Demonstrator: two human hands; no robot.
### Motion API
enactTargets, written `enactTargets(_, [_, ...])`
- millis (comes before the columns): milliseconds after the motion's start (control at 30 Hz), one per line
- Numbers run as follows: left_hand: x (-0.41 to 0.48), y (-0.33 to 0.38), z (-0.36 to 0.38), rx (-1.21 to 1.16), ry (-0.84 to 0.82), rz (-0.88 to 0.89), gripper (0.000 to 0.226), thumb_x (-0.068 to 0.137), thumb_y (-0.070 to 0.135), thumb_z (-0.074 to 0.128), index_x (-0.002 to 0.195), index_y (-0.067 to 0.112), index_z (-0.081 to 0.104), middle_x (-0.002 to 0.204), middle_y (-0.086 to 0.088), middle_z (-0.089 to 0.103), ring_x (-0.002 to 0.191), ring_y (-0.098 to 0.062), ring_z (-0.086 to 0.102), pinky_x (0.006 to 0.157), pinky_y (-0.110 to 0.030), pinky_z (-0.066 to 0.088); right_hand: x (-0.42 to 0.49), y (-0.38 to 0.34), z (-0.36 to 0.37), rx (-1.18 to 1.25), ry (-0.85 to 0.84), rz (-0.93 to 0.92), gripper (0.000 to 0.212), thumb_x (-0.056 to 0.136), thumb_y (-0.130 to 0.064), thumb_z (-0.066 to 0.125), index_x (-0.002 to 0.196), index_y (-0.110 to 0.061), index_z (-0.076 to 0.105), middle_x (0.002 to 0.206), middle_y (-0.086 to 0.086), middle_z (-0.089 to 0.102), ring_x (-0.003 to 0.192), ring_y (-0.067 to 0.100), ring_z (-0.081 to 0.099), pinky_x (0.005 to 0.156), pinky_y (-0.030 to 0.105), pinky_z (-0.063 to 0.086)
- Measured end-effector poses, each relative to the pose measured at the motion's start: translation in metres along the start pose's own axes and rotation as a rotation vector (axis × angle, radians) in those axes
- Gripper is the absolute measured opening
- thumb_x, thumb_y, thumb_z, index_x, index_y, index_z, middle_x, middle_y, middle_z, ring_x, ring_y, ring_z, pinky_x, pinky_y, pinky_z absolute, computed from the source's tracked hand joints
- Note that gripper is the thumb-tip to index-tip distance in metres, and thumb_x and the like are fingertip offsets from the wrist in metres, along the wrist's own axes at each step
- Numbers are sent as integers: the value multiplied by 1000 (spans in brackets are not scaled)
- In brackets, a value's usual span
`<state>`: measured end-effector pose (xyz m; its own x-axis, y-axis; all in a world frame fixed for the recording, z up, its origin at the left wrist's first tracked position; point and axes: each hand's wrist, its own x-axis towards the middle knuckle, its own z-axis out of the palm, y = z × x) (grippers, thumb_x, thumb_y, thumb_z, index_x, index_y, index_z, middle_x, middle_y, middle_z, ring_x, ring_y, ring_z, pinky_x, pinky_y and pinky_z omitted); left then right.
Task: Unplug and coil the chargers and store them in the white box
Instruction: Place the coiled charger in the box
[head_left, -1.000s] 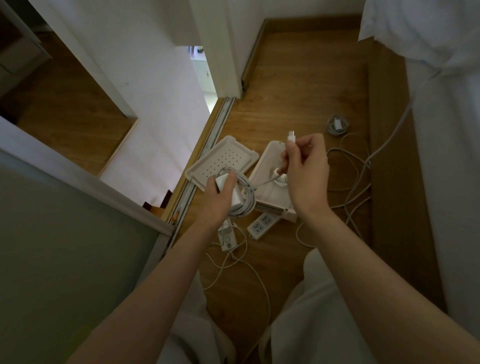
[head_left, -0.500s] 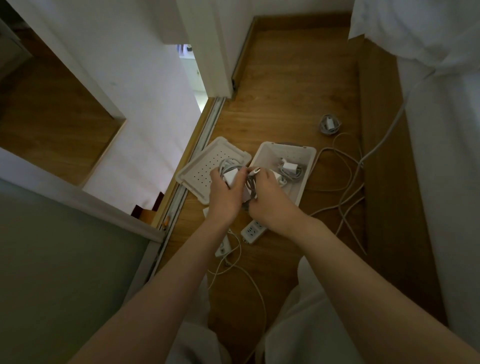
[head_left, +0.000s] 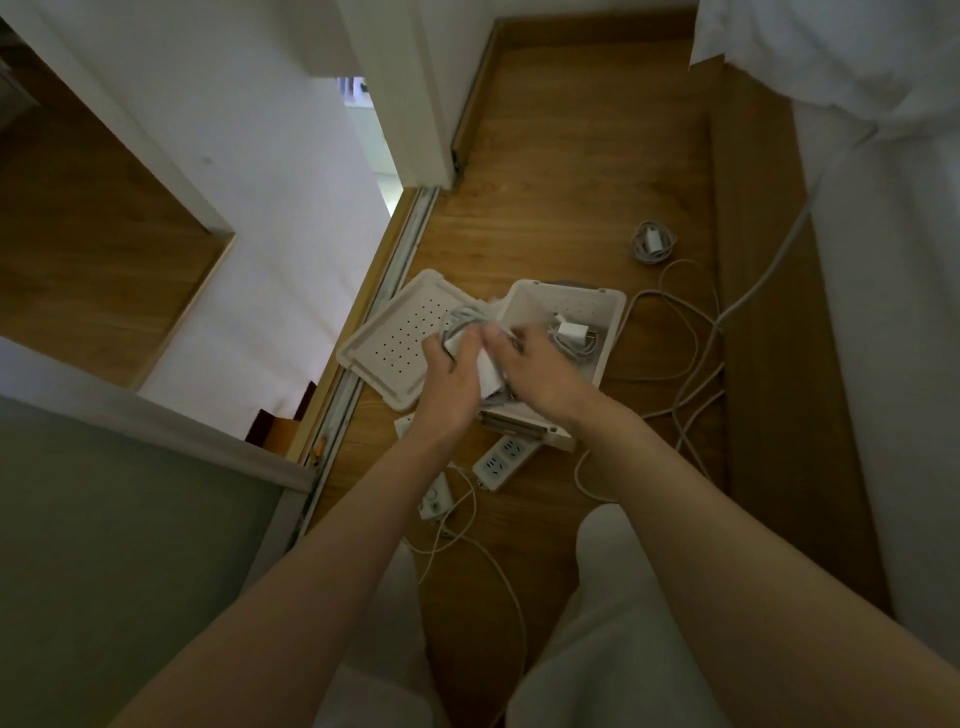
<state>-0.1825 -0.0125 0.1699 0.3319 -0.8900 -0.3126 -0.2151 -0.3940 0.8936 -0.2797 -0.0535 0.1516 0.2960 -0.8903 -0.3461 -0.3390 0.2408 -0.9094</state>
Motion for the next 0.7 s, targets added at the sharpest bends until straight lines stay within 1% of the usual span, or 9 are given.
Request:
enactTargets(67, [14,-2,2,-69,14,-49,38,100,43,25,128,18,26,112,-5,51,98,-17,56,81,-37,53,6,3,-1,-8,-106,-31,64,81,-59,57,120,-9,49,103,3,61,91,19,64,73,34,57])
enactTargets(133, [27,-4,4,-75,-16,-56,39,100,45,24,128,17,26,119,-10,49,108,-22,53,95,-48,46,11,3,-10,1,-99,-60,53,79,-47,67,116,-11,53,99,1,63,87,14,65,71,31,59])
enactTargets(233, [48,-10,14,58,-124,17,42,100,45,21,132,18,28,127,-9,44,114,-19,46,102,-41,39,24,11,-24,-19,-36,-63,46,77,-37,72,110,-10,57,97,5,66,85,18,67,71,37,59])
enactTargets(300, [62,-23,21,224,-162,112,43,100,43,23,132,17,35,132,-8,39,120,-17,39,105,-37,33,34,27,-30,-76,45,-44,47,75,-41,73,105,-8,61,91,7,68,81,21,67,68,39,59])
enactTargets(367, [77,-47,22,508,-212,213,47,99,41,33,139,17,35,139,-7,35,127,-22,33,108,-43,30,48,50,-38,-193,130,24,49,74,-45,73,107,-10,61,91,3,66,83,19,65,69,36,59])
enactTargets(433, [87,-80,19,926,-302,326,50,95,41,45,141,24,34,142,-2,35,132,-23,28,110,-46,25,62,74,-48,-382,194,92,54,75,-43,73,113,-9,56,101,7,62,90,22,61,75,38,56])
enactTargets(500, [98,-108,19,1208,-407,424,51,91,43,50,139,31,36,142,4,37,135,-20,26,113,-50,16,78,97,-54,-582,212,135,65,74,-47,72,121,-8,49,115,10,57,100,25,57,79,39,53])
enactTargets(600, [115,-139,29,1362,-511,506,47,91,38,52,136,31,40,137,5,43,134,-19,29,115,-51,9,102,121,-52,-818,97,140,73,78,-50,67,131,-8,40,127,12,48,110,27,51,85,37,49])
enactTargets(700, [128,-157,35,1428,-531,557,41,93,31,49,133,32,40,132,5,47,129,-19,37,114,-48,7,126,136,-44,-956,-20,116,72,81,-49,64,133,-6,37,130,14,44,115,27,47,86,35,44])
